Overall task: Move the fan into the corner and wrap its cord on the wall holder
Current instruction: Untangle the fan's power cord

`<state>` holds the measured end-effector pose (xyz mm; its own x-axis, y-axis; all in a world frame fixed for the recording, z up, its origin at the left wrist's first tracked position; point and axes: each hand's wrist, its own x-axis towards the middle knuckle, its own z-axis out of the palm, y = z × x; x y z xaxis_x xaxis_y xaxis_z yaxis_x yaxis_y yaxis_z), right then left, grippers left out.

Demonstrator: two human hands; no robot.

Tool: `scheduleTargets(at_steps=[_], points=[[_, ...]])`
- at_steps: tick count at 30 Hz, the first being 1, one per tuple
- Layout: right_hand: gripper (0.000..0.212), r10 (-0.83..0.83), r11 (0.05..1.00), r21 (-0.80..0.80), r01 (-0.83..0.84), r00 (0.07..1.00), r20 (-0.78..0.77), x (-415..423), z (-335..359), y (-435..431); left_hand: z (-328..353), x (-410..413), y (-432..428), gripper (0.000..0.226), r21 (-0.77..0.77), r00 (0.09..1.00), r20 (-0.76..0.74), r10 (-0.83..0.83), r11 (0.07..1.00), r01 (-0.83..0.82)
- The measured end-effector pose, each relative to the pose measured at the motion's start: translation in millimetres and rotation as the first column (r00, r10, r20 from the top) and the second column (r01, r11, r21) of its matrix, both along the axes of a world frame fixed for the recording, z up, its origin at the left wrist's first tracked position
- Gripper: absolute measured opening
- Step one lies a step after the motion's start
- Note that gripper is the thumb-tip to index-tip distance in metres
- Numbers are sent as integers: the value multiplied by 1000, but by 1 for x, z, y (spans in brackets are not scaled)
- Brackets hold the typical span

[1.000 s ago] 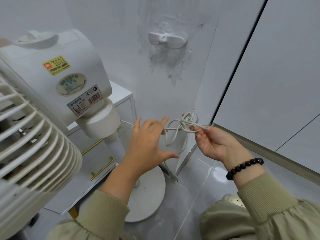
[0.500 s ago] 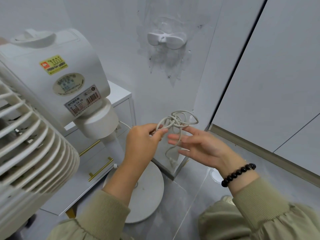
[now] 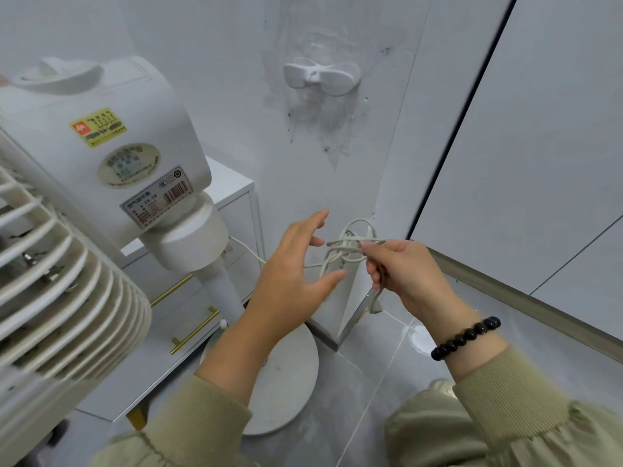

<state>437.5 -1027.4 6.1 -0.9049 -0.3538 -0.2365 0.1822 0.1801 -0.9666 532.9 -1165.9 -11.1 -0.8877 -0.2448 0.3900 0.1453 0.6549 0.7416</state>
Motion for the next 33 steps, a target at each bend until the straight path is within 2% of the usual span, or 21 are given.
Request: scheduleTargets(at_steps=[2, 5, 7, 9, 11, 12, 14, 17, 19, 22, 26, 29, 33], points=[[22, 78, 993, 91, -75, 996, -34, 1, 1, 1, 1, -2, 3, 56, 104, 999, -43, -2, 995, 7], [21, 196, 962, 202, -181, 979, -55, 4, 1, -1, 3, -6, 4, 19, 121, 994, -78, 80, 990, -70], [19, 199, 959, 218, -183, 979, -51, 6, 1, -1, 5, -8, 4, 21, 186, 974, -46, 223, 960, -211], [15, 175, 965, 207, -162, 983, -49, 5, 3, -1, 6, -11, 0, 24, 316, 931, 60, 361, 877, -361], [12, 122, 977, 185, -109, 991, -61, 6, 6, 0, 7, -13, -5, 17, 382, 891, 168, 421, 806, -452], [8, 81, 982, 174, -68, 994, -71, 6, 8, 0, 8, -13, -7, 21, 375, 877, 209, 431, 793, -480], [5, 7, 988, 157, 8, 996, -94, 7, 9, 0, 8, -11, -9, 35, 307, 865, 262, 427, 813, -495], [8, -29, 981, 185, 64, 982, -187, 10, 6, -2, 5, -8, -11, 36, 43, 858, 237, 455, 878, -477], [10, -8, 974, 216, 63, 968, -249, 11, 6, -2, 3, -7, -11, 33, -63, 875, 163, 455, 890, -451], [19, 35, 965, 259, 40, 960, -277, 11, 7, -1, -1, -7, -12, 35, -112, 925, 22, 379, 921, -374], [25, 84, 953, 302, 4, 957, -278, 13, 7, -2, -6, -6, -10, 46, -259, 976, -179, 126, 951, -171], [22, 111, 956, 292, -32, 960, -258, 14, 8, -4, -3, -3, -3, 37, -257, 996, -87, 30, 965, -52], [15, 129, 955, 291, -54, 962, -242, 14, 7, -4, -6, -6, -3, 17, -353, 999, -21, 45, 934, -50]])
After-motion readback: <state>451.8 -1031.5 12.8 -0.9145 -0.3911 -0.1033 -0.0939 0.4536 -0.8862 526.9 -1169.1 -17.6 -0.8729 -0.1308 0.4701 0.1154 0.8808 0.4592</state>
